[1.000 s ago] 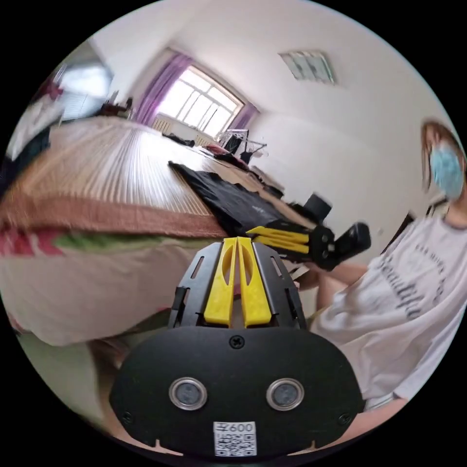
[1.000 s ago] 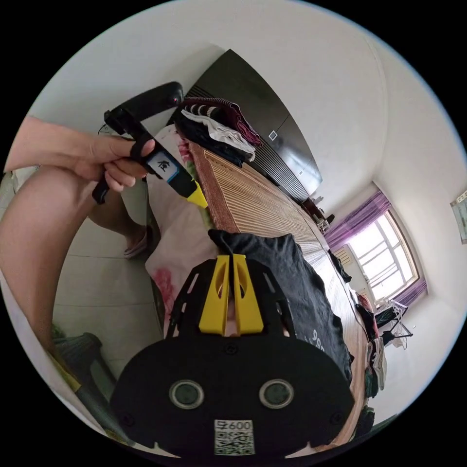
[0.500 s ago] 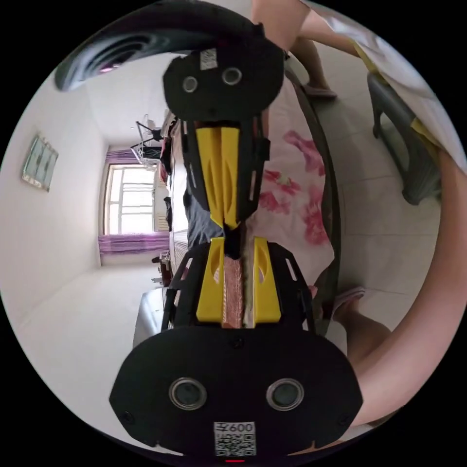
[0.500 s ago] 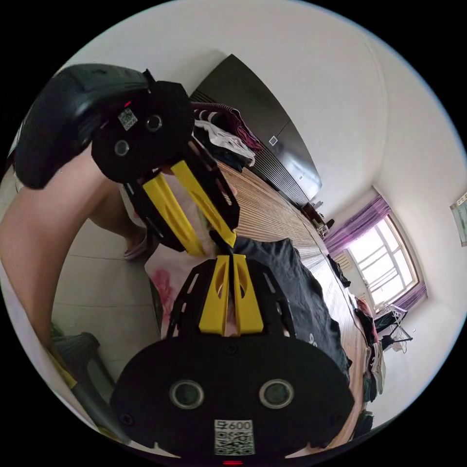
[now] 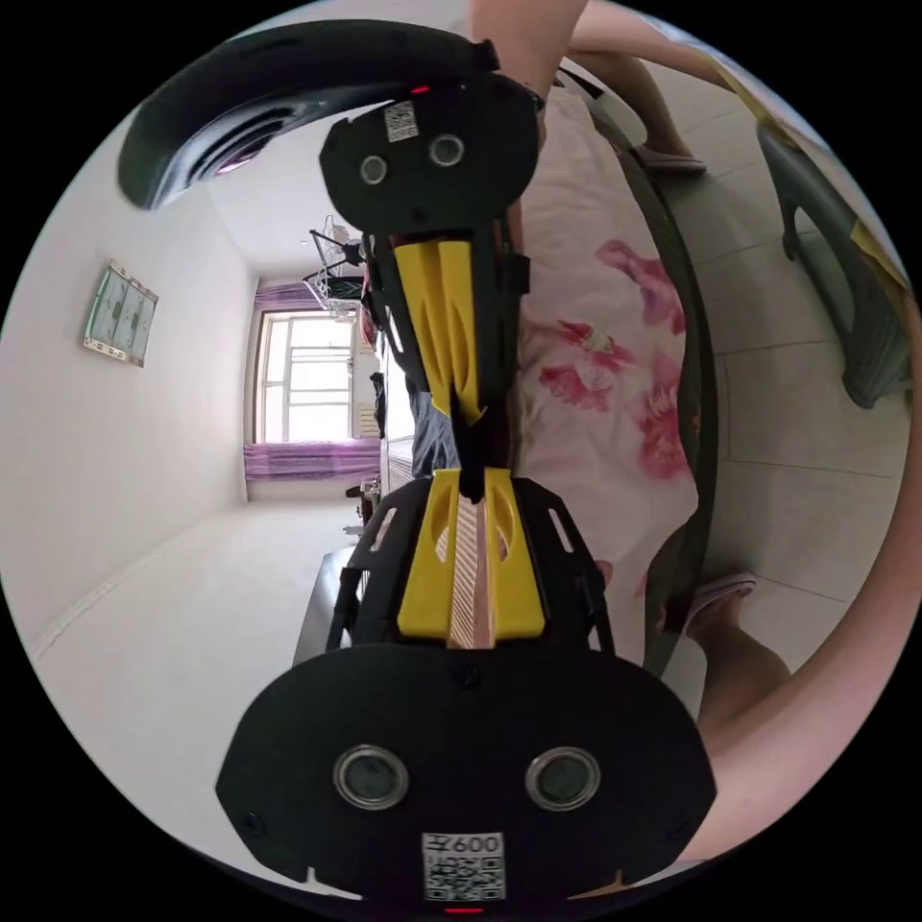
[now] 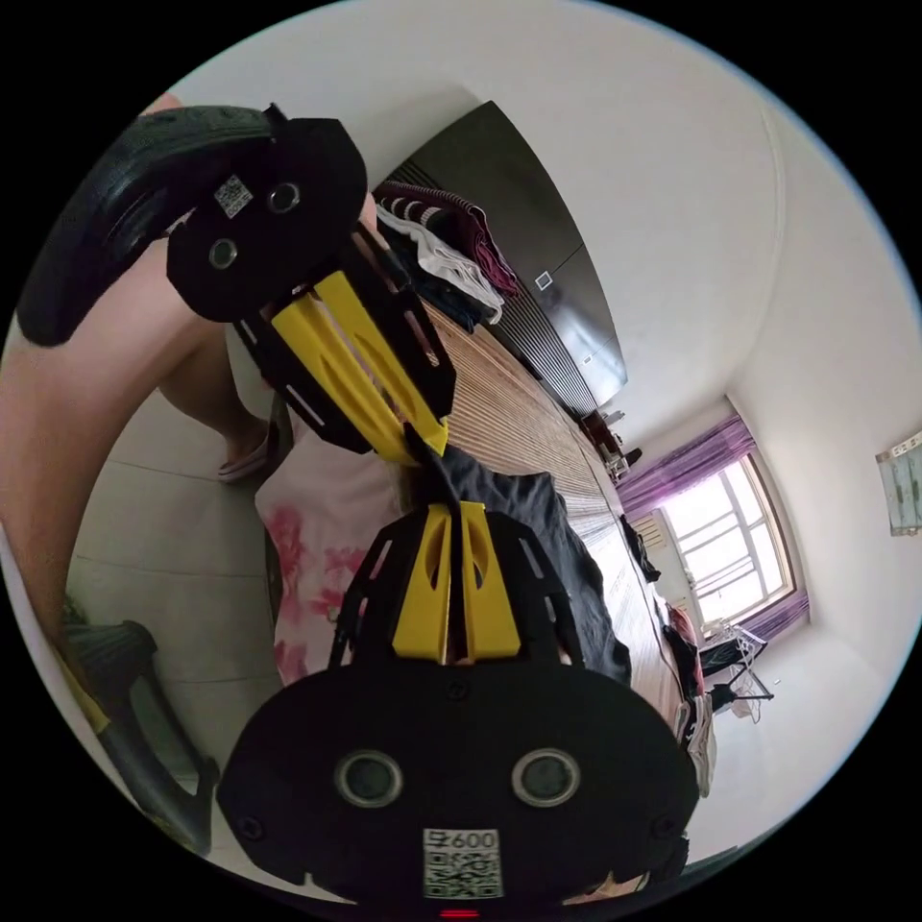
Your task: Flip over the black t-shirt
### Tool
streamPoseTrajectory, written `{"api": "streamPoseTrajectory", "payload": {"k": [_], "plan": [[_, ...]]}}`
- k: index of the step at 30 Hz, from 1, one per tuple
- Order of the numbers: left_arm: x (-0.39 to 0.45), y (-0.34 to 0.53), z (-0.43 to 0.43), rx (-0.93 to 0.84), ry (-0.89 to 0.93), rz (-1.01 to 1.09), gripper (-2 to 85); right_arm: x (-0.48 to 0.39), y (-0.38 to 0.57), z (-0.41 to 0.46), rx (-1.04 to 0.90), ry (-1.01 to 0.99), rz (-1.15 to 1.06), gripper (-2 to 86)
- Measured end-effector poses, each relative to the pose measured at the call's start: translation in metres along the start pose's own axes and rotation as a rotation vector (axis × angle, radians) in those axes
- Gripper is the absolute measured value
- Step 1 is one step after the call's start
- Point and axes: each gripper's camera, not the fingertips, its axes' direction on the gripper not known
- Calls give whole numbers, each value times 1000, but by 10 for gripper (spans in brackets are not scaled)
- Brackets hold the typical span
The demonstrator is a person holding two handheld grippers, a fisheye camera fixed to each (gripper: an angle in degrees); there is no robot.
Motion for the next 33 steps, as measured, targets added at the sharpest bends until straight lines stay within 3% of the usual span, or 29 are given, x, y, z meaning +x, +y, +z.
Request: {"api": "streamPoseTrajectory", "payload": {"k": [6,12,16,20,27,33], "plan": [[61,23,19,-2,-57,-25,83,-29,-7,10,-21,-7,5,-8],[100,37,60,-33,-34,3,42,-70,-19,6,-21,8,14,-8],[127,54,74,-24,-155,41,23,-107,-26,5,-63,110,-16,-8],[149,69,86,-15,-165,35,17,-138,-22,-12,-87,102,-7,-9],[170,85,102,-50,-192,-21,16,-185,22,-21,-373,251,-25,-8],[190,102,120,-133,-153,-59,16,-214,106,-83,-601,346,46,-8]]}}
